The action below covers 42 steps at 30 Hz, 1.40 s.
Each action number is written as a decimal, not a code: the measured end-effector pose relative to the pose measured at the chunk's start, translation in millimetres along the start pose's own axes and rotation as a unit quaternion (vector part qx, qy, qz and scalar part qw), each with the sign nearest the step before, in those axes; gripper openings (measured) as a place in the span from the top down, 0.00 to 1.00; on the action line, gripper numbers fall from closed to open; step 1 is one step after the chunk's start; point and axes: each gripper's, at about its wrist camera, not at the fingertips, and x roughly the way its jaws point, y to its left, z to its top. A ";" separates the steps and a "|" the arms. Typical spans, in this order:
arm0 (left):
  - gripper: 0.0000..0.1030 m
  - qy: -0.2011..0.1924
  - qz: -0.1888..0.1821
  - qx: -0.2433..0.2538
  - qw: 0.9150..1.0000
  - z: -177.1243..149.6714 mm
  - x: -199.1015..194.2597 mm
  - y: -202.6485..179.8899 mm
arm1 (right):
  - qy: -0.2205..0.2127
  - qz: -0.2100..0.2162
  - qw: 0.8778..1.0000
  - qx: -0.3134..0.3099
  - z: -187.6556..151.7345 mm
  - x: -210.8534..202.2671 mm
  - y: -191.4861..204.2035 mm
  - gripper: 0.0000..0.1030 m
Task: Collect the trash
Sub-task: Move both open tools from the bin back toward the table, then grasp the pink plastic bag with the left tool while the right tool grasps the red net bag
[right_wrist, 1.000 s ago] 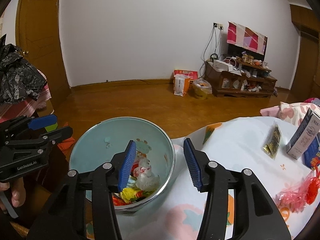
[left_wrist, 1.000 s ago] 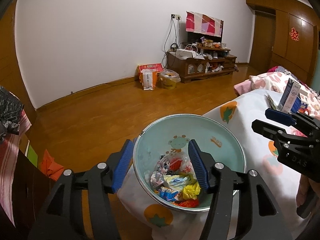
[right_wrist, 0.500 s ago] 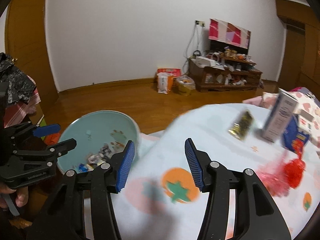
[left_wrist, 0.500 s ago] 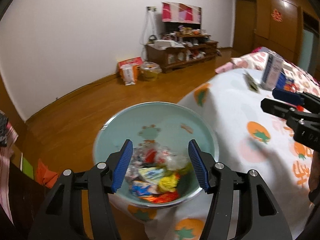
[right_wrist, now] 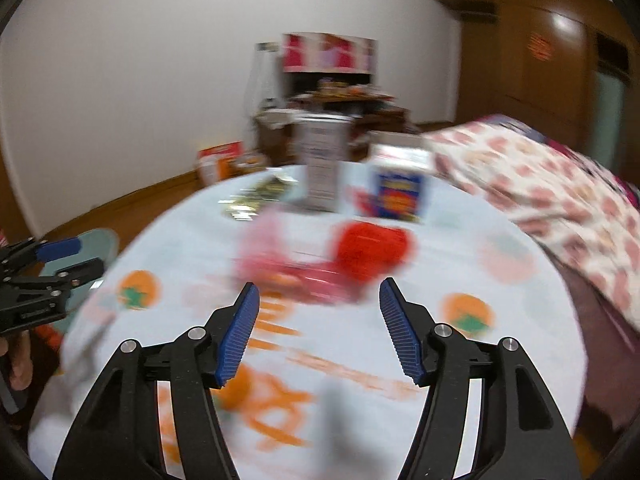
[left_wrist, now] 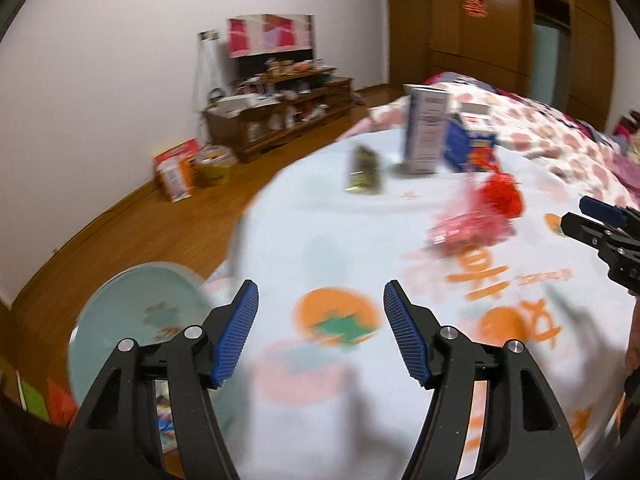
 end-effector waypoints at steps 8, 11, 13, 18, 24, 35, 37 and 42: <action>0.37 0.002 -0.038 0.037 0.999 35.6 35.7 -76.7 | -0.001 -0.066 0.994 0.081 -19.0 -9.9 -95.3 0.39; 0.37 0.009 -0.044 0.035 0.998 50.4 55.0 -92.0 | 0.001 -0.076 0.992 0.100 -26.8 -11.1 -116.9 0.39; 0.37 0.013 -0.046 0.033 0.998 59.0 65.3 -99.7 | 0.004 -0.079 0.991 0.109 -29.5 -8.7 -127.9 0.38; 0.56 0.032 -0.058 0.031 0.997 70.8 90.8 -108.7 | 0.011 -0.080 0.988 0.129 -40.4 -6.4 -145.2 0.38; 0.86 0.042 -0.079 0.029 0.996 70.5 97.5 -102.9 | 0.013 -0.083 0.986 0.143 -38.5 -6.2 -154.5 0.38; 0.87 -0.001 -0.034 0.001 0.999 69.7 52.0 -22.3 | 0.012 -0.032 0.997 0.067 31.8 46.6 -88.4 0.38; 0.87 -0.002 -0.028 0.000 1.000 64.7 48.1 -11.3 | 0.015 -0.032 0.998 0.051 42.2 62.3 -78.1 0.38; 0.87 0.004 -0.017 -0.019 1.000 53.2 48.1 14.9 | 0.057 -0.020 0.998 0.025 51.3 107.5 -60.2 0.41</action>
